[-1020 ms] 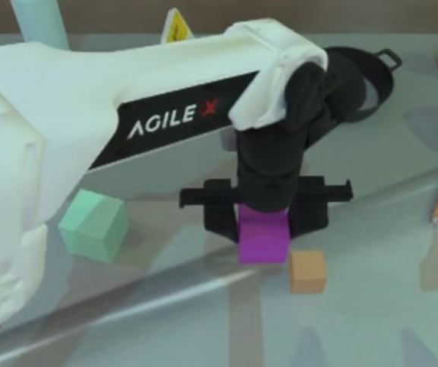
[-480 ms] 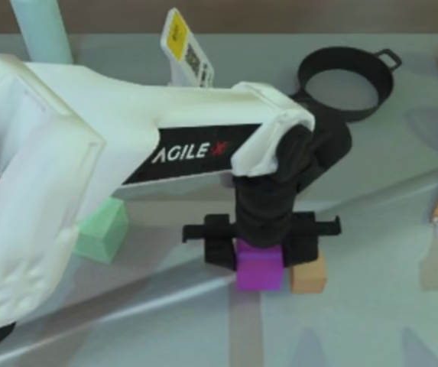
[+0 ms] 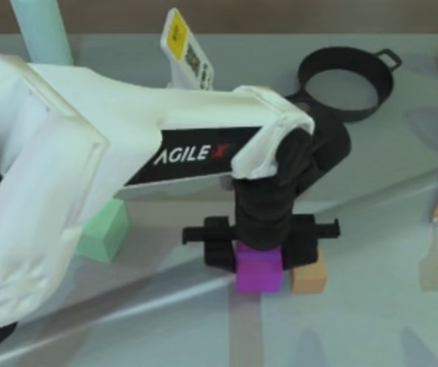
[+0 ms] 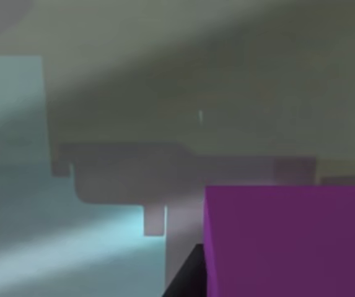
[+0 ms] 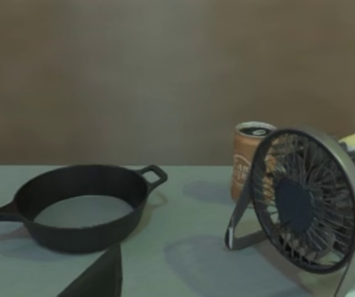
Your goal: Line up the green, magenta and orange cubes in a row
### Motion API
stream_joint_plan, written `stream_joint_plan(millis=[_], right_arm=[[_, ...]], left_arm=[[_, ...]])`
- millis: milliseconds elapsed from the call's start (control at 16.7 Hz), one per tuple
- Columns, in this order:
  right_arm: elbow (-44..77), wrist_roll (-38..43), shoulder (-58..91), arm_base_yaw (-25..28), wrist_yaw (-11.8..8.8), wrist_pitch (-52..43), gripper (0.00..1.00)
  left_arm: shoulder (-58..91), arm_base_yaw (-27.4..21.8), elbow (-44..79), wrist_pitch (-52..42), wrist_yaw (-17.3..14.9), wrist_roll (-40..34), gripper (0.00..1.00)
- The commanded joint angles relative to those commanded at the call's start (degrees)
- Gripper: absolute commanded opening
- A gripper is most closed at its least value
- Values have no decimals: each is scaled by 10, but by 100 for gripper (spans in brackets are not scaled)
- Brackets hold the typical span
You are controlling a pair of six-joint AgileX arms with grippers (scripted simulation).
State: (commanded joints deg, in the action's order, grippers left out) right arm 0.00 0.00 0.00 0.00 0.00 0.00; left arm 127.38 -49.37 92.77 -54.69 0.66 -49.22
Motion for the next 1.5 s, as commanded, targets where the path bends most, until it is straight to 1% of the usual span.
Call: stream_joint_plan(millis=[540, 600, 1140, 1260, 1500], right_arm=[[0, 0, 0, 0, 0, 0, 100], [0, 0, 0, 0, 0, 0, 100], [0, 0, 0, 0, 0, 0, 100], [0, 0, 0, 0, 0, 0, 100], [0, 0, 0, 0, 0, 0, 100]], left_arm=[[0, 0, 0, 0, 0, 0, 98], [0, 0, 0, 0, 0, 0, 100], [-1, 0, 2, -2, 0, 0, 100], [-6, 0, 18, -23, 1, 0, 100], [-29, 5, 73, -104, 2, -2, 100]])
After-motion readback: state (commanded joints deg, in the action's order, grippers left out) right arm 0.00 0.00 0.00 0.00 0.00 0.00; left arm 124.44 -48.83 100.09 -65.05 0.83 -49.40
